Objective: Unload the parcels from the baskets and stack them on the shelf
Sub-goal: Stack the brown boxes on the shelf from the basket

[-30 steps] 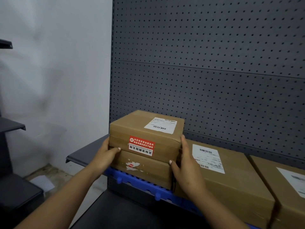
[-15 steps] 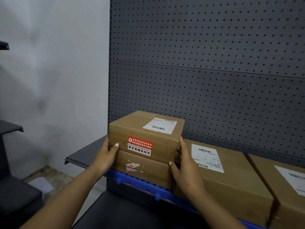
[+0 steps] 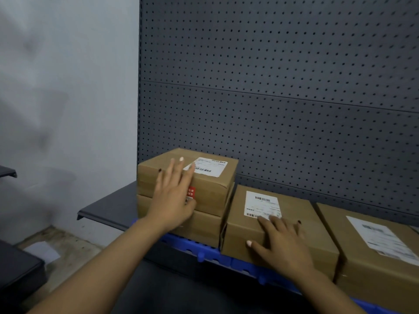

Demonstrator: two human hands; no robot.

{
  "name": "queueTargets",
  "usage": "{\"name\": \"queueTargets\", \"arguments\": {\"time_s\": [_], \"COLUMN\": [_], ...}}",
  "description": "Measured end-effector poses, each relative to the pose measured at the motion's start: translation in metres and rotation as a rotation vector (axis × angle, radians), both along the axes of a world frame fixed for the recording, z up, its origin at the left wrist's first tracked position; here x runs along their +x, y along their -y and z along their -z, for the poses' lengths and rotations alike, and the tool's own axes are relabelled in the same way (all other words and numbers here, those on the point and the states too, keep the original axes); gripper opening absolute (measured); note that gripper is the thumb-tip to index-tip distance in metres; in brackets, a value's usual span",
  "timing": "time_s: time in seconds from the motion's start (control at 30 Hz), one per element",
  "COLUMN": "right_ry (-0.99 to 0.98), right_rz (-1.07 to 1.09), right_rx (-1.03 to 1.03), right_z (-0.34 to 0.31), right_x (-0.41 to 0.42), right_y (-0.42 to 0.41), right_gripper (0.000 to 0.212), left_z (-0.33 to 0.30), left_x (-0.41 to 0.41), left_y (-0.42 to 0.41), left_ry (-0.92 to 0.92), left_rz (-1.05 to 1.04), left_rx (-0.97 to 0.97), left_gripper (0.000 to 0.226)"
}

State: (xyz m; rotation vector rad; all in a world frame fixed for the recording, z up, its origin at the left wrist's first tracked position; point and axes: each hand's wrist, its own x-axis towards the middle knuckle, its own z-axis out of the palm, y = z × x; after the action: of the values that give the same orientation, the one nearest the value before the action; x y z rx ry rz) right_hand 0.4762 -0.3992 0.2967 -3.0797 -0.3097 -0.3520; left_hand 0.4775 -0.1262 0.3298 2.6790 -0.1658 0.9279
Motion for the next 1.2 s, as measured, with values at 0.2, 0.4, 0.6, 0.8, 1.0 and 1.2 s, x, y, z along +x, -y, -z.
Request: {"name": "queueTargets", "arguments": {"time_s": [0.2, 0.4, 0.6, 0.8, 1.0, 1.2], "right_ry": [0.032, 0.057, 0.043, 0.127, 0.028, -0.226], "right_rz": [-0.002, -0.027, -0.094, -0.285, -0.49, -0.674], "right_rx": [0.002, -0.004, 0.059, 0.168, 0.244, 0.214], "right_z": [0.007, 0.009, 0.0, -0.012, 0.018, 0.107], "right_x": [0.011, 0.01, -0.006, -0.044, -0.088, -0.153], "right_y": [-0.001, 0.002, 0.002, -0.017, -0.088, -0.181], "right_gripper": [0.075, 0.074, 0.068, 0.061, 0.069, 0.07], "left_z": [0.0, 0.002, -0.001, 0.012, 0.087, 0.192], "left_x": [0.004, 0.005, -0.003, -0.049, -0.138, -0.254], "left_y": [0.016, 0.016, 0.02, 0.023, -0.024, -0.09], "left_ry": [-0.082, -0.122, -0.176, -0.078, -0.194, -0.474], "left_rz": [0.032, 0.019, 0.004, -0.004, -0.168, -0.408], "left_rx": [0.047, 0.056, 0.101, -0.022, -0.014, -0.078], "left_gripper": [0.076, 0.081, 0.088, 0.082, 0.084, 0.082]}}
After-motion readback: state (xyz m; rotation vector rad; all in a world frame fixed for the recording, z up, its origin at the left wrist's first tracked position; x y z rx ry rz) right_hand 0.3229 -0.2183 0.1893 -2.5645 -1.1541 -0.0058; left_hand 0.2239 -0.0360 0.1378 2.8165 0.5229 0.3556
